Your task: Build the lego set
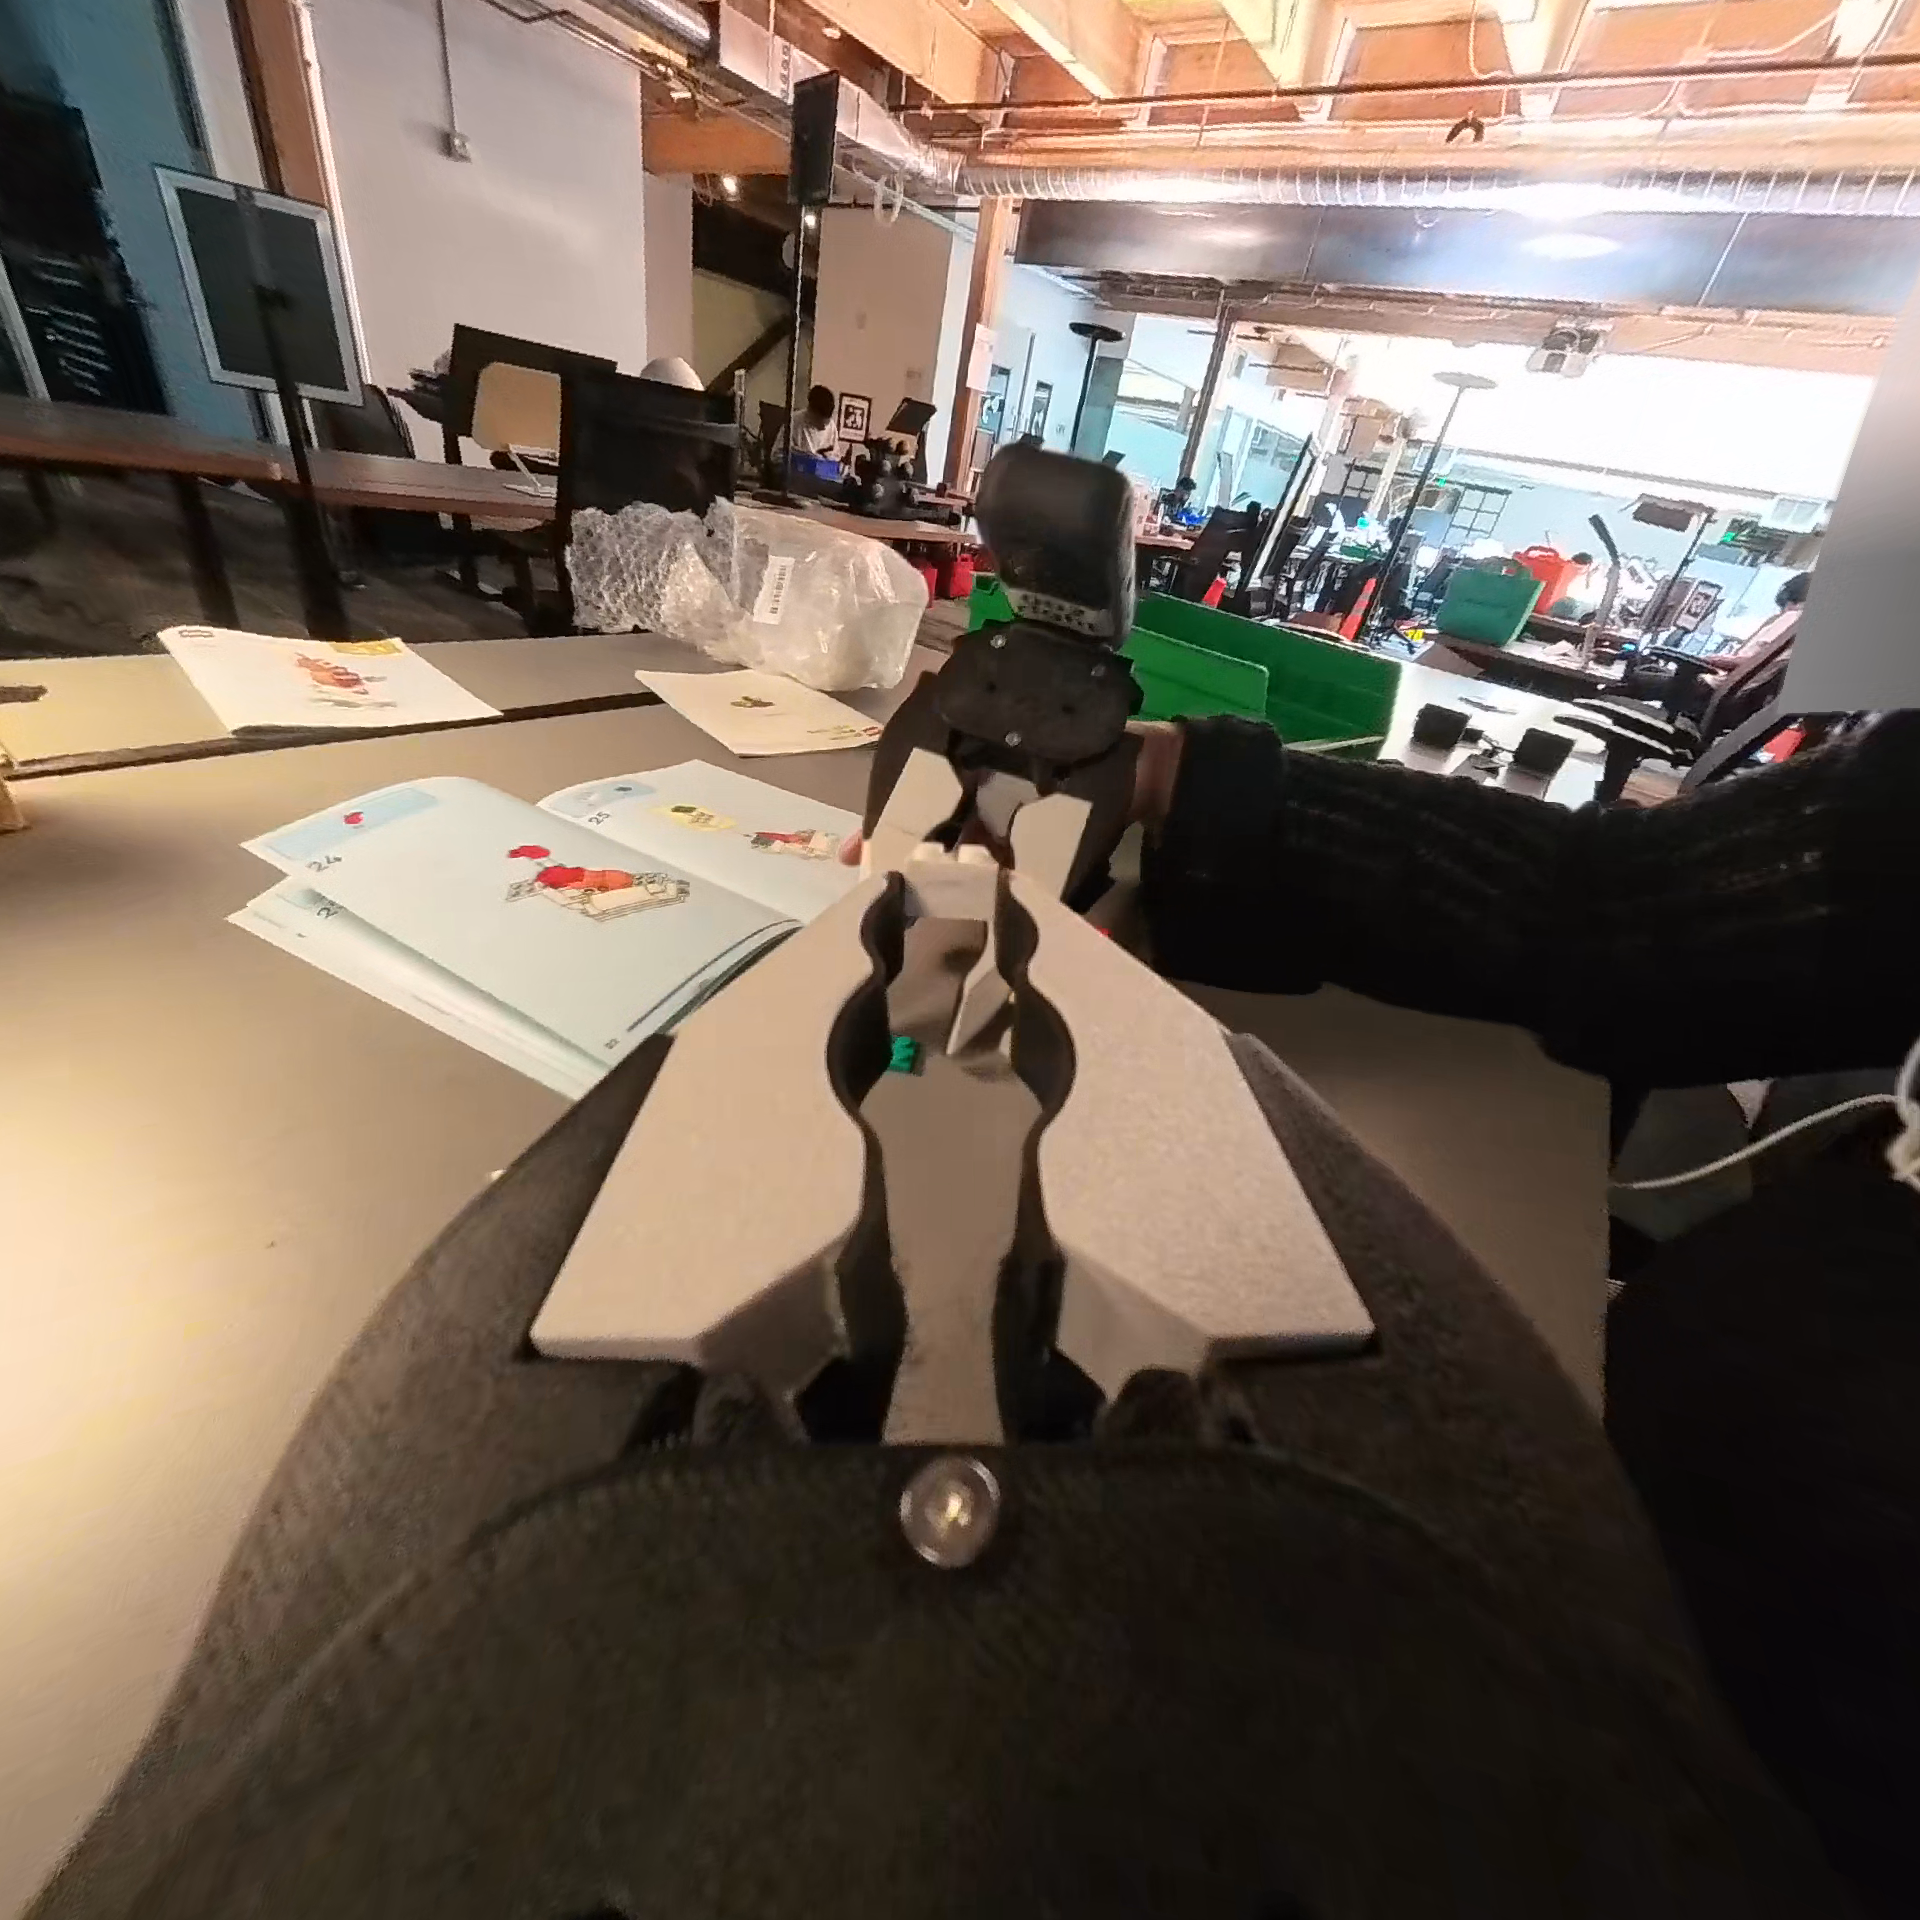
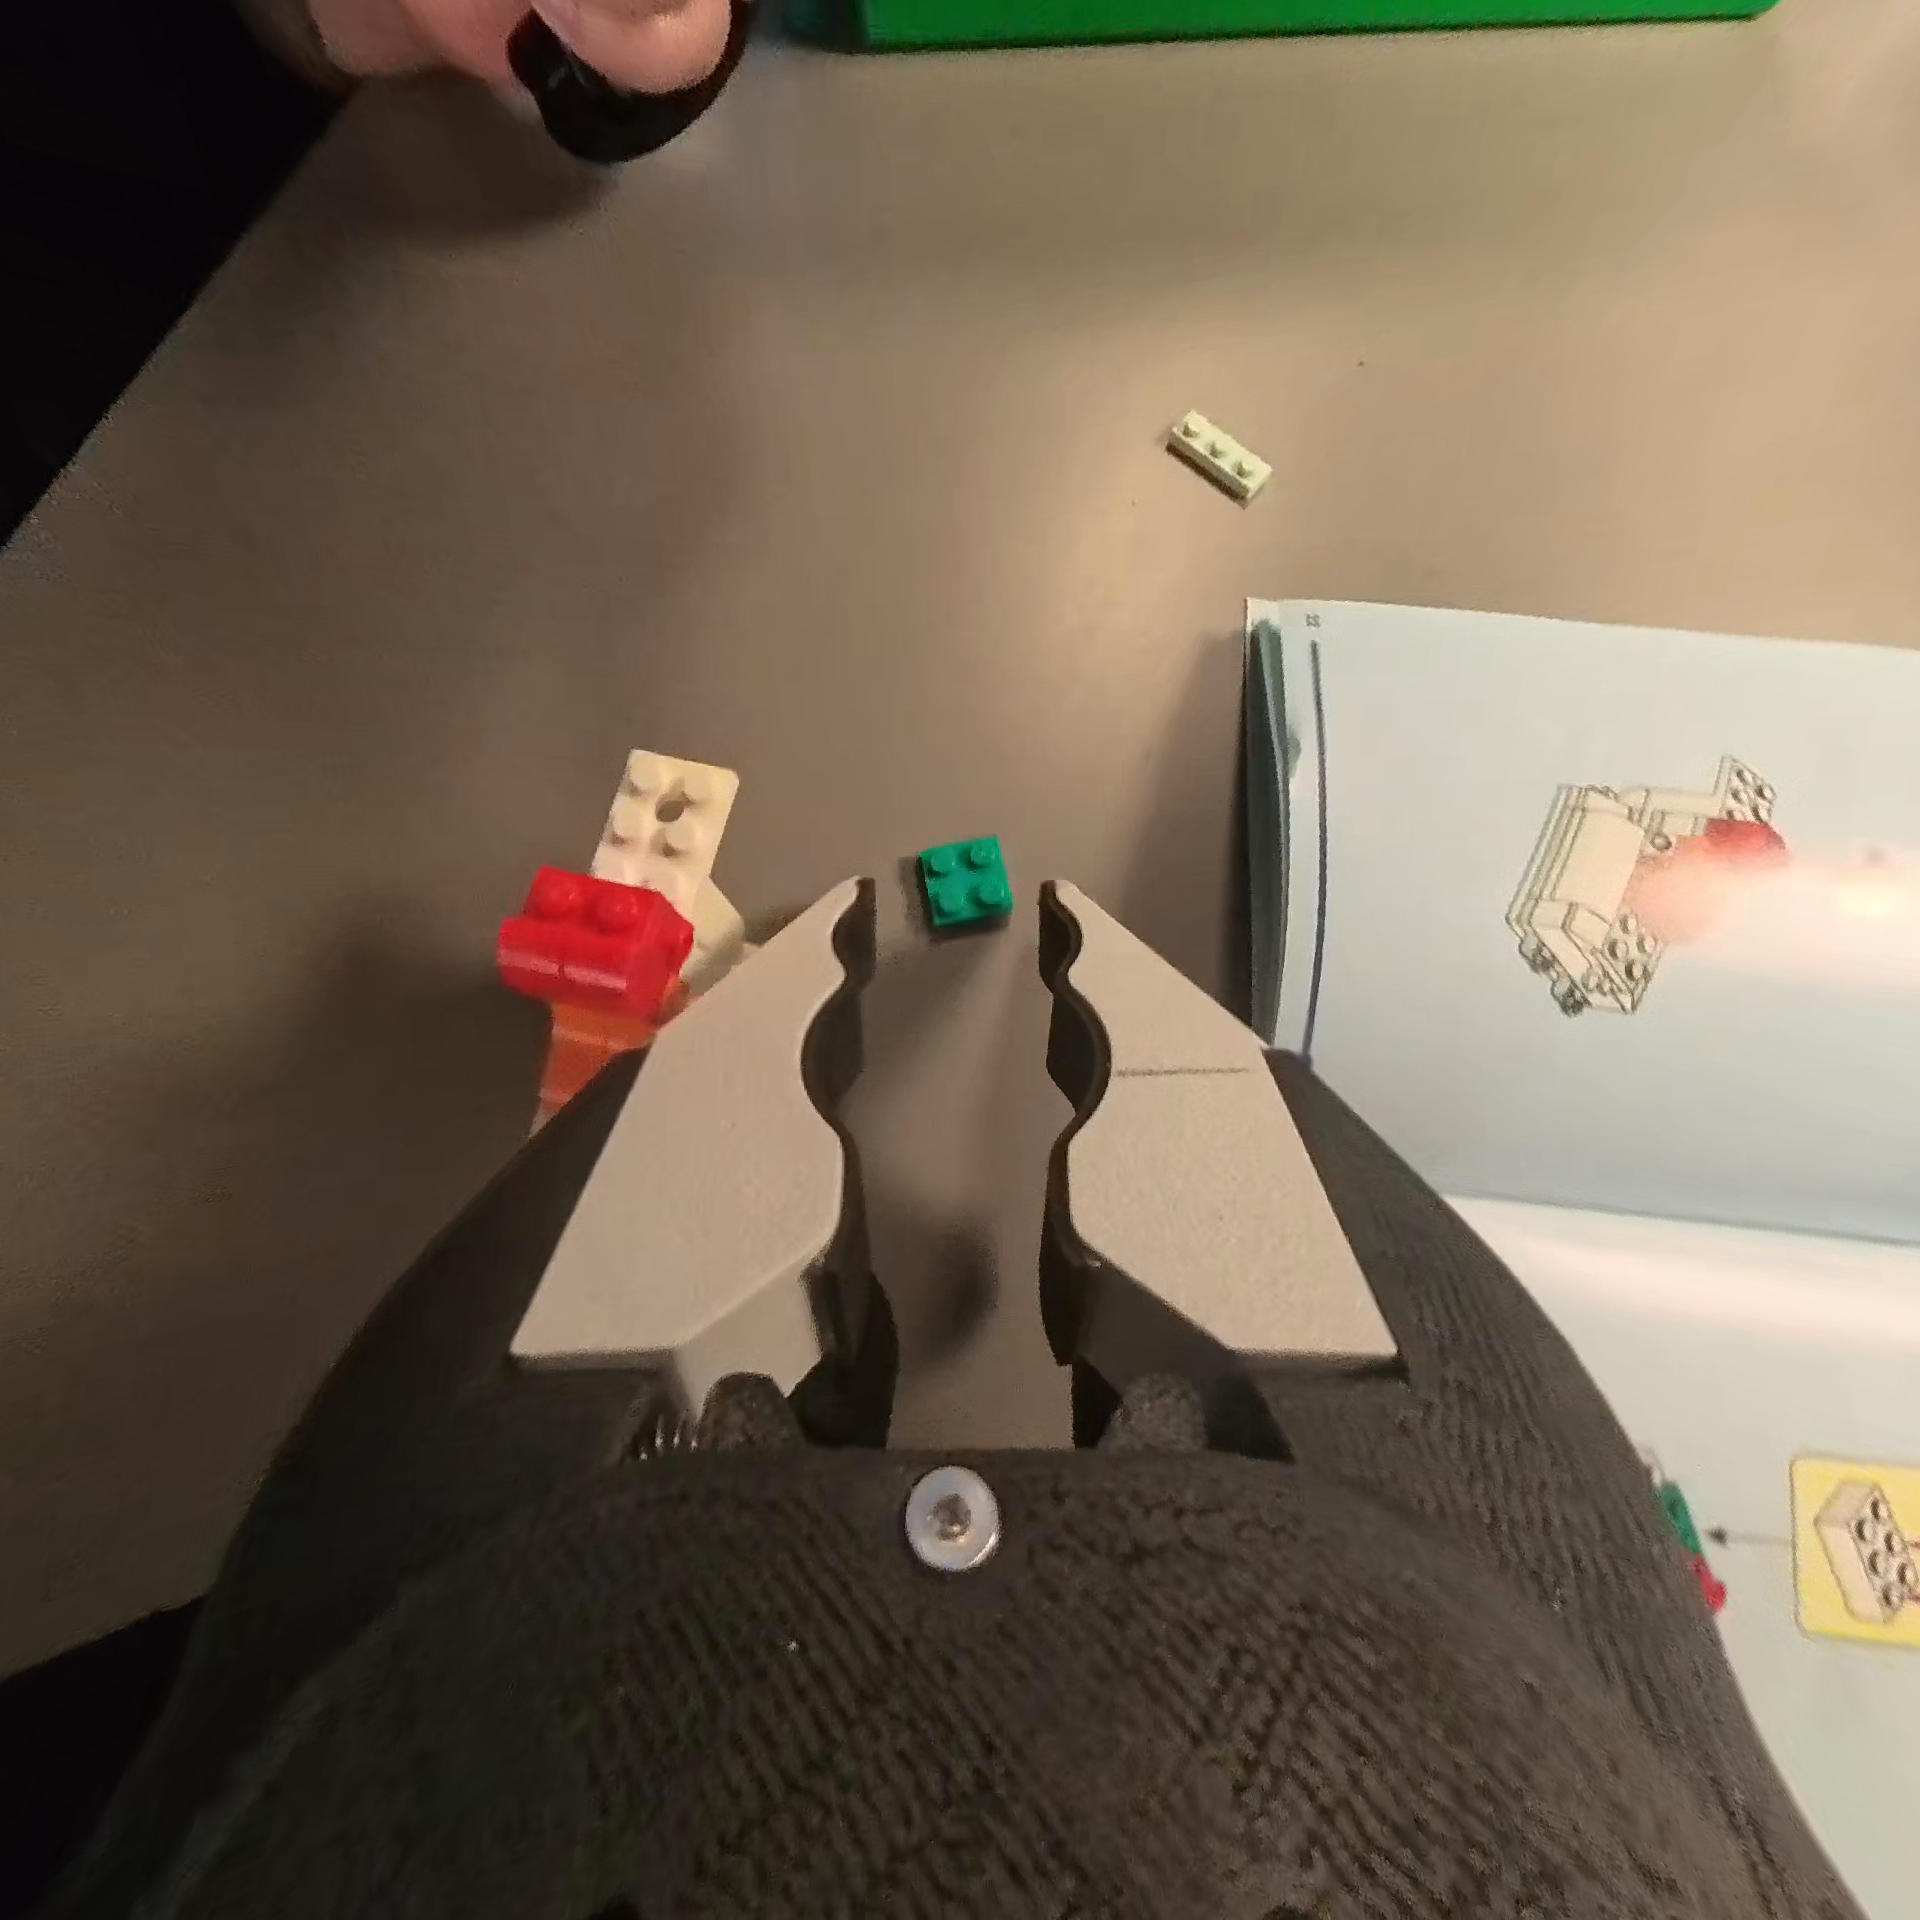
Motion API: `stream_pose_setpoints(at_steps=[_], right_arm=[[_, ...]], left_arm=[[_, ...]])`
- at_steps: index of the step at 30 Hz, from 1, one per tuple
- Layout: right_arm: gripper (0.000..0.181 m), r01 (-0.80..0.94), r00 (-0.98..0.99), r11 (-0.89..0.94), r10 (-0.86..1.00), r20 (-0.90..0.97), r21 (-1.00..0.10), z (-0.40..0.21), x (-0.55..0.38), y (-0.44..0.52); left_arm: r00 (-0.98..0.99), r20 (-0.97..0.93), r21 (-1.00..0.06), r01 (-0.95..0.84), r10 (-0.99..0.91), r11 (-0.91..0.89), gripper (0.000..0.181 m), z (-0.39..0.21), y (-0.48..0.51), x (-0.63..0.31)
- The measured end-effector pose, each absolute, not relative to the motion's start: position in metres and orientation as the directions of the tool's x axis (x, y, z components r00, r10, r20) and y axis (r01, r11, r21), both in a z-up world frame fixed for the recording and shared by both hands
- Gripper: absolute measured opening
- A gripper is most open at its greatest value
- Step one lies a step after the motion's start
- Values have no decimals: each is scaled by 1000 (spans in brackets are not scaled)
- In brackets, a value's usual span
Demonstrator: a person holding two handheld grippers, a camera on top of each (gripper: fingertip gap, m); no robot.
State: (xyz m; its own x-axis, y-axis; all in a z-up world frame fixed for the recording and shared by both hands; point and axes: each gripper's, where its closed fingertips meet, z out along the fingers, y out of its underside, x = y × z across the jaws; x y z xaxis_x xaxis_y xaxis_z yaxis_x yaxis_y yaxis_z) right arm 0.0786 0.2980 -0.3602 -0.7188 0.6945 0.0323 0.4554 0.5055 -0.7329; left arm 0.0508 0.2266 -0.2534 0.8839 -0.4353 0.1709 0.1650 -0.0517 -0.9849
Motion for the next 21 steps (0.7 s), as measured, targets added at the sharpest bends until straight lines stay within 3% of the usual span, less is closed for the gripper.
stream_pose_setpoints(at_steps=[5,9,14,21], right_arm=[[15,472,-736,514,677,0,-716,-365,72,291],[14,506,-720,521,694,-4,-687,-363,70,296],[14,347,-739,438,672,46,-829,-279,64,271],[13,207,-856,386,517,25,-899,-208,84,217]], left_arm=[[897,134,-991,123,-421,-53,15,-256,228,52],[897,99,-995,86,-430,-50,15,-258,230,57],[870,114,-991,133,-479,5,15,-244,227,66],[837,125,-957,243,-533,156,15,-215,210,77]])
